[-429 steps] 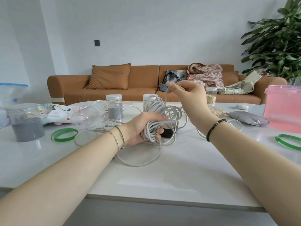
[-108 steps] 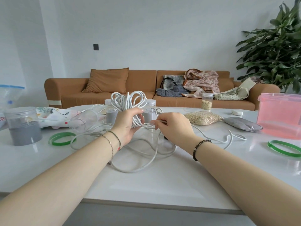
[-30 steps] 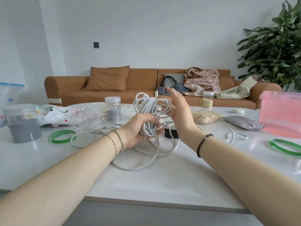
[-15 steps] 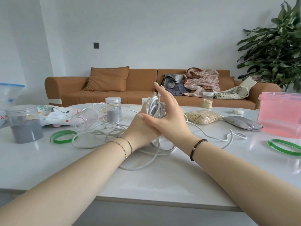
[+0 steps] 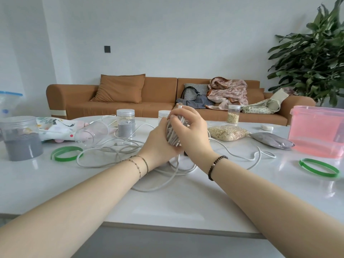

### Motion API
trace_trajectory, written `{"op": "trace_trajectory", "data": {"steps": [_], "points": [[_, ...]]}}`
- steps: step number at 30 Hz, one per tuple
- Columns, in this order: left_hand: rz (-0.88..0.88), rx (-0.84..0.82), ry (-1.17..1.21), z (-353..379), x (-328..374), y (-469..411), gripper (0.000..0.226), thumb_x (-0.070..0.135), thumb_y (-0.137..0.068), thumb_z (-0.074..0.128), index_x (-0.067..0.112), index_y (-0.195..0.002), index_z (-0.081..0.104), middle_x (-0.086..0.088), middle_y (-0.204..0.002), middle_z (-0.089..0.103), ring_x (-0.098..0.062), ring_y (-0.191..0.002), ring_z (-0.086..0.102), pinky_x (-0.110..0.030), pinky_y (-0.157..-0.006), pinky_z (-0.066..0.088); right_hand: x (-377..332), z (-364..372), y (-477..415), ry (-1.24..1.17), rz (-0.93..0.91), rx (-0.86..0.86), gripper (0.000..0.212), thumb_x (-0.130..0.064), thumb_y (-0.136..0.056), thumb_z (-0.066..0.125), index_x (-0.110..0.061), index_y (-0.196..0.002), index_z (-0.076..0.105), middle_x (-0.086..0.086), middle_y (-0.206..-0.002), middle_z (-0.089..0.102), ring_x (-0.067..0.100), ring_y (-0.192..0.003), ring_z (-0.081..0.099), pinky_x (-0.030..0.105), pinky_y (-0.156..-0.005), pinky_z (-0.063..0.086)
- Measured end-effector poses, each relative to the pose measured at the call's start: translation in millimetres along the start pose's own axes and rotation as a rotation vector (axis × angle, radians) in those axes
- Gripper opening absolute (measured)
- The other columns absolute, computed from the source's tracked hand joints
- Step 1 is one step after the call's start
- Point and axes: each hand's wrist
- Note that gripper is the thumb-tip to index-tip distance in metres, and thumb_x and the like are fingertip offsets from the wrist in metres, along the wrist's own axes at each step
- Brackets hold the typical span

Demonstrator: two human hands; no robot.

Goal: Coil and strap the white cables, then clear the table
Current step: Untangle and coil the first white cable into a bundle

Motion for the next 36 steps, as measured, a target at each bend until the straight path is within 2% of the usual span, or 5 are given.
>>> {"op": "trace_trajectory", "data": {"steps": [12,19,24,29,36], "points": [[-0.108,0.009,-0.17,-6,2,-3,0.025,0.023,-0.076,0.074,0.03,-0.08,0.051,0.013,-0.077,0.062,-0.003,-0.071,0.058,-0.009,-0.053,0.039,12,0,-2,0.061,0.062,-0.033,0.021,-0.017,-0.092,0.045,-0.019,-0.081,0.063,0.001,-0.09,0.066,0.017,-0.089,0.062,0.03,-0.075,0.048],[0.014,-0.024,-0.479,-20,-13,-11,0.022,0.015,-0.075,0.064,0.025,-0.093,0.056,0.004,-0.081,0.065,-0.024,-0.079,0.063,-0.037,-0.068,0.054,17,1,3,-0.12,0.196,-0.132,0.041,-0.01,-0.097,0.039,-0.04,-0.122,0.052,0.004,-0.097,0.064,0.04,-0.092,0.064,0.052,-0.081,0.053],[0.077,0.041,-0.623,-16,-8,-9,0.023,0.014,-0.077,0.061,0.023,-0.095,0.05,0.003,-0.088,0.061,-0.026,-0.079,0.06,-0.033,-0.06,0.043,19,-5,-2,-0.043,0.305,-0.106,0.026,-0.024,-0.096,0.046,-0.03,-0.121,0.05,-0.002,-0.091,0.067,0.017,-0.087,0.066,0.042,-0.083,0.056],[0.14,0.104,-0.709,-18,-7,-7,0.035,0.021,-0.077,0.065,0.024,-0.109,0.052,0.003,-0.1,0.063,-0.026,-0.088,0.063,-0.035,-0.064,0.048,16,-11,-5,-0.067,0.394,-0.157,0.038,-0.046,-0.096,0.056,-0.013,-0.115,0.056,0.008,-0.096,0.069,0.019,-0.069,0.072,0.033,-0.058,0.061],[0.231,0.19,-0.719,-22,-8,-9,0.039,0.016,-0.076,0.066,0.024,-0.112,0.052,0.004,-0.101,0.06,-0.025,-0.095,0.061,-0.037,-0.063,0.049,17,-10,-10,-0.147,0.393,-0.235,0.036,-0.044,-0.099,0.054,-0.01,-0.107,0.064,0.0,-0.064,0.053,0.014,-0.045,0.043,0.02,-0.038,0.029]]}}
Point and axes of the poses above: each hand's wrist, its own y-axis away from the middle knuckle, its own z-axis out of the palm, x = y × z
